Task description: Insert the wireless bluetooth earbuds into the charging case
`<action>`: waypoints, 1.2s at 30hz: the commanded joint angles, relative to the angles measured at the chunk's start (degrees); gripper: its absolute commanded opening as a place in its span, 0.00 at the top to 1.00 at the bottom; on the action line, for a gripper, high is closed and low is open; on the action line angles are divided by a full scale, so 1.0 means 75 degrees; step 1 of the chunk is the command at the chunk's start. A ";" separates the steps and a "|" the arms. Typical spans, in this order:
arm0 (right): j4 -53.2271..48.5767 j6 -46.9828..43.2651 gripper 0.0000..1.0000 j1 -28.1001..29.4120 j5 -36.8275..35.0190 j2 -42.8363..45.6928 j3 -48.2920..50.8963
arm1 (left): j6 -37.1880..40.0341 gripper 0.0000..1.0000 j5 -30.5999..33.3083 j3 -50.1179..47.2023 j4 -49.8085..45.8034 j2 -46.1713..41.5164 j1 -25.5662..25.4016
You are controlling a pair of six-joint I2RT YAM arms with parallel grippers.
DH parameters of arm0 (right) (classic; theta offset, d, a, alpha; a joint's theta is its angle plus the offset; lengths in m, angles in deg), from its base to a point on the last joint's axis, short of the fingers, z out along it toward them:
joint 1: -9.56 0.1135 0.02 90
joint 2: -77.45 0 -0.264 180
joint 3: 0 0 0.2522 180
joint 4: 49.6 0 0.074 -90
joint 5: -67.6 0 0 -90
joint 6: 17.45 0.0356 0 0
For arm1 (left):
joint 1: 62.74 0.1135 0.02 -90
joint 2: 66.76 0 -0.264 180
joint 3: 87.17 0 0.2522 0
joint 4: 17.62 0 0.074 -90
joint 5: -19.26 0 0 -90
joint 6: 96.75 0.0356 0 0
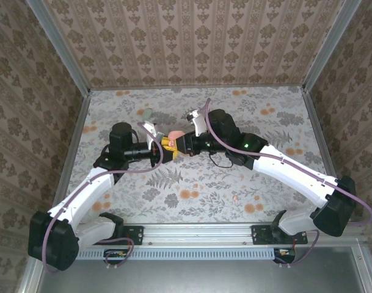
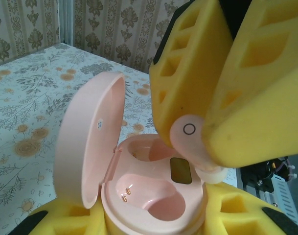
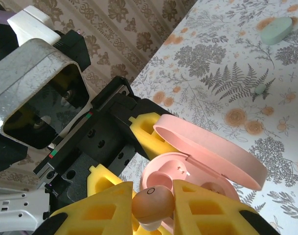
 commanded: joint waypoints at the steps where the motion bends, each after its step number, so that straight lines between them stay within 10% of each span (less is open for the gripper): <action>1: 0.0447 0.0037 0.78 0.0048 0.0238 -0.0294 -0.0229 | -0.0248 0.92 -0.0005 0.0012 0.0249 -0.0068 -0.0048; 36: 0.1179 -0.0291 0.73 0.0211 -0.0452 -0.0269 0.0979 | -0.0393 0.92 0.0212 -0.0045 0.0326 -0.0227 -0.0026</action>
